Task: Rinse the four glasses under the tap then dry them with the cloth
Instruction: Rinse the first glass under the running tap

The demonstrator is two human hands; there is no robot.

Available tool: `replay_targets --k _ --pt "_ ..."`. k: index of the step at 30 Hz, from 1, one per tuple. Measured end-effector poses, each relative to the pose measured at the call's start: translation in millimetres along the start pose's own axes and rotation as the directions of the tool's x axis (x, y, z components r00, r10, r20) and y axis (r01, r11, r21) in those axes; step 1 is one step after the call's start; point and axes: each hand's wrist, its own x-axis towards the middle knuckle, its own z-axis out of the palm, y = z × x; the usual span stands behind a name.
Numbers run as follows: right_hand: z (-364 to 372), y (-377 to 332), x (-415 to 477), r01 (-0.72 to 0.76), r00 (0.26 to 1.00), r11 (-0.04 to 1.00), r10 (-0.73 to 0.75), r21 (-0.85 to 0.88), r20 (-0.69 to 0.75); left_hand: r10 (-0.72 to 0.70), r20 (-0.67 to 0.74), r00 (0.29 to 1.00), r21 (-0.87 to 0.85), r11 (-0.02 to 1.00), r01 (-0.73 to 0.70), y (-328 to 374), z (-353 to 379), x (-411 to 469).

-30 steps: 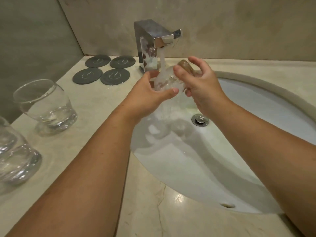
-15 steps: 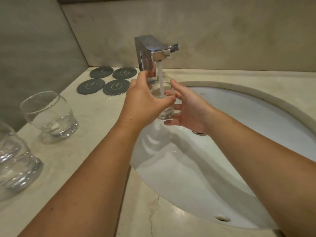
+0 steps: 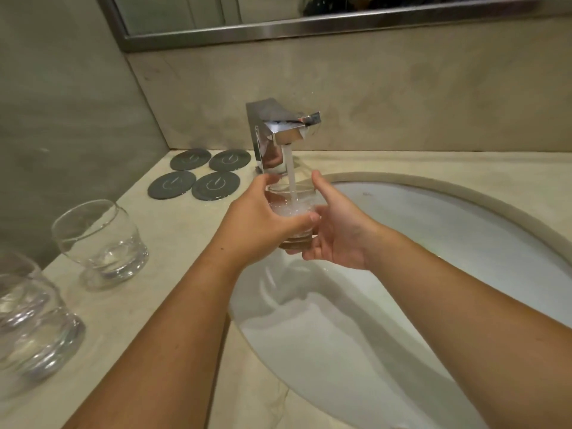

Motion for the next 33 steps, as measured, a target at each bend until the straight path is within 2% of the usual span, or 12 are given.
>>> replay_targets --k 5,10,13,22,28,33 --pt "-1 -1 -1 0.01 0.999 1.0 -0.009 -0.018 0.047 -0.038 -0.081 0.996 0.044 0.998 0.041 6 1 -1" --pt "-2 0 2 0.031 0.999 0.999 -0.031 -0.015 0.026 0.013 0.056 0.998 0.057 0.998 -0.017 3 -5 -1" --pt "-2 -1 3 0.027 0.999 0.999 -0.027 0.036 0.023 0.004 0.124 0.992 -0.066 0.998 0.004 2 -11 0" --pt "1 1 6 0.011 0.999 0.997 -0.015 0.081 0.051 -0.028 0.147 0.989 -0.28 0.958 0.069 -3 -11 5" --pt "3 3 8 0.052 0.998 0.998 -0.053 0.023 0.039 -0.02 0.023 1.0 -0.245 0.969 0.025 -6 -13 3" --pt "5 3 4 0.119 0.992 0.991 -0.116 -0.066 0.051 -0.009 0.061 0.998 -0.17 0.985 0.019 -8 -15 3"
